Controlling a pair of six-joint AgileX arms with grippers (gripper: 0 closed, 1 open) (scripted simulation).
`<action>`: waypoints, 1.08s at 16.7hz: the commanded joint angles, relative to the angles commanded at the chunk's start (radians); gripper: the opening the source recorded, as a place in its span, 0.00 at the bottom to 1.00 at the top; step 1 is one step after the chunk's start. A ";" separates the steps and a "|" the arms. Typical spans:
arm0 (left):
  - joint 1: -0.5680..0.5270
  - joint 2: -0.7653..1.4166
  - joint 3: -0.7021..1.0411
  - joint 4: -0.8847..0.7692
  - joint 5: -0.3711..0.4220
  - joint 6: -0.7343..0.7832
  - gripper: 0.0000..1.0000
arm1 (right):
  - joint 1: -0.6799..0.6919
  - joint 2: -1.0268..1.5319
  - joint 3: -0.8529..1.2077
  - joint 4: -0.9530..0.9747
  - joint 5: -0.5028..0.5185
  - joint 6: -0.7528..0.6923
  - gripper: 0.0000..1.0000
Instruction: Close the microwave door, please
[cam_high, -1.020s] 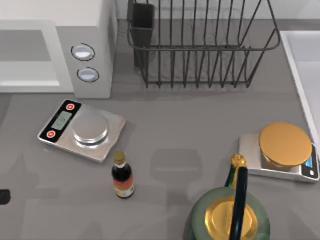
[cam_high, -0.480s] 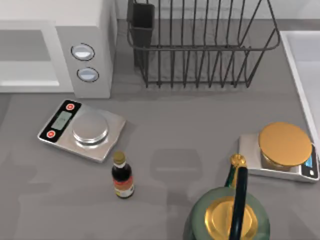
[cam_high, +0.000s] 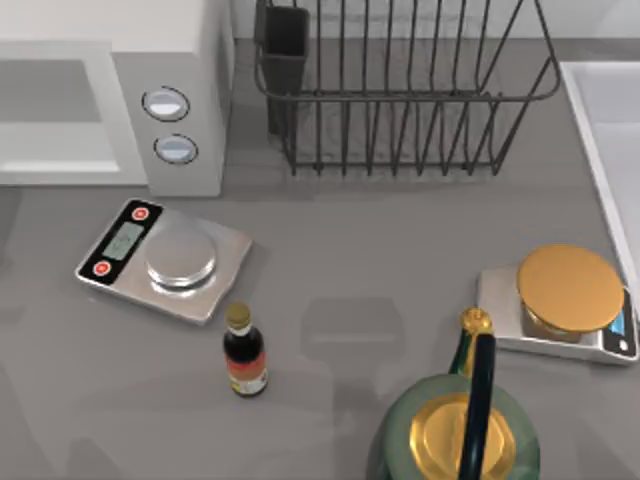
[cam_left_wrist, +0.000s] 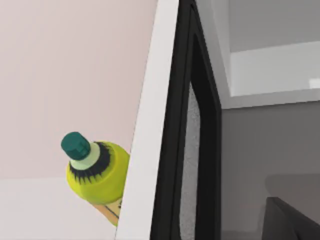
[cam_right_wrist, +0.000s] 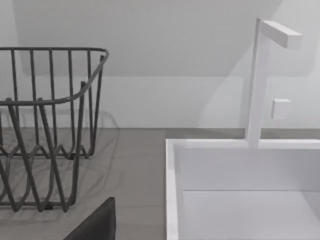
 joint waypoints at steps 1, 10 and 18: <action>0.050 0.116 0.071 -0.025 0.031 0.047 0.00 | 0.000 0.000 0.000 0.000 0.000 0.000 1.00; 0.335 0.918 0.577 -0.199 0.247 0.342 0.00 | 0.000 0.000 0.000 0.000 0.000 0.000 1.00; 0.349 1.020 0.647 -0.221 0.274 0.377 0.00 | 0.000 0.000 0.000 0.000 0.000 0.000 1.00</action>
